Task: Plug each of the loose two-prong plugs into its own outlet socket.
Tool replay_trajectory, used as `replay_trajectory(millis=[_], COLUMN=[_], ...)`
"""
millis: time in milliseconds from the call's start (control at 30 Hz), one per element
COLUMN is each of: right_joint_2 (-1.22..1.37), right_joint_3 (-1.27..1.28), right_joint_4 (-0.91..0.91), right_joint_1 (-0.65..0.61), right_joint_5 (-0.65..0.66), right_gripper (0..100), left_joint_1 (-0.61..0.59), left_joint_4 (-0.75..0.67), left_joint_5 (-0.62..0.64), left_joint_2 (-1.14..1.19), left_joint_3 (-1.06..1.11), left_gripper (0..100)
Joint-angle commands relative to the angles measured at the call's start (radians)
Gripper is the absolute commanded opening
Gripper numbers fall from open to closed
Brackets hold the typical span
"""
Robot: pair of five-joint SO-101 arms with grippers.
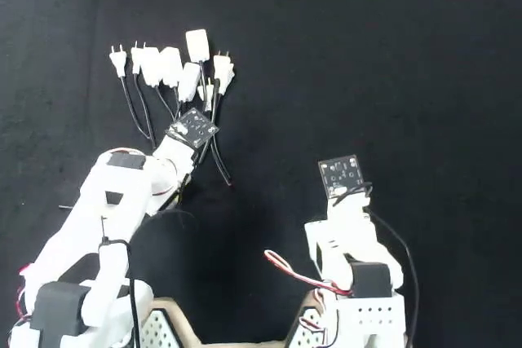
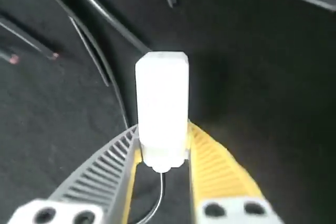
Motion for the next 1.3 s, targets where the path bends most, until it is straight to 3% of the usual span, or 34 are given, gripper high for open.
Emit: replay_trajectory(millis=[0,233,433,600,967,1133,1267], right_joint_2=[-0.071,-0.071,-0.071,-0.071,-0.071,-0.071,-0.071], right_joint_3=[-0.002,-0.002,-0.002,-0.002,-0.002,-0.002,-0.002], right_joint_4=[0.003,0.003,0.003,0.003,0.003,0.003,0.003], right_joint_1=[-0.008,-0.008,-0.008,-0.008,-0.008,-0.008,-0.008], right_joint_5=[-0.008,-0.008,-0.008,-0.008,-0.008,-0.008,-0.008], right_gripper=[1.3,1.3,1.3,1.3,1.3,1.3,1.3], left_joint_1=[0.016,0.133,0.199,0.186,0.163,0.131,0.094], left_joint_4=[0.026,0.186,0.224,0.218,0.218,0.226,0.227], left_joint_5=[-0.005,-0.002,0.025,0.026,0.026,0.017,-0.044], left_joint_2=[-0.003,-0.038,-0.256,-0.419,-0.433,-0.44,-0.44], left_joint_3=[-0.045,-0.042,0.07,0.145,0.203,0.185,0.182], left_gripper=[3,3,3,6,11,28,35])
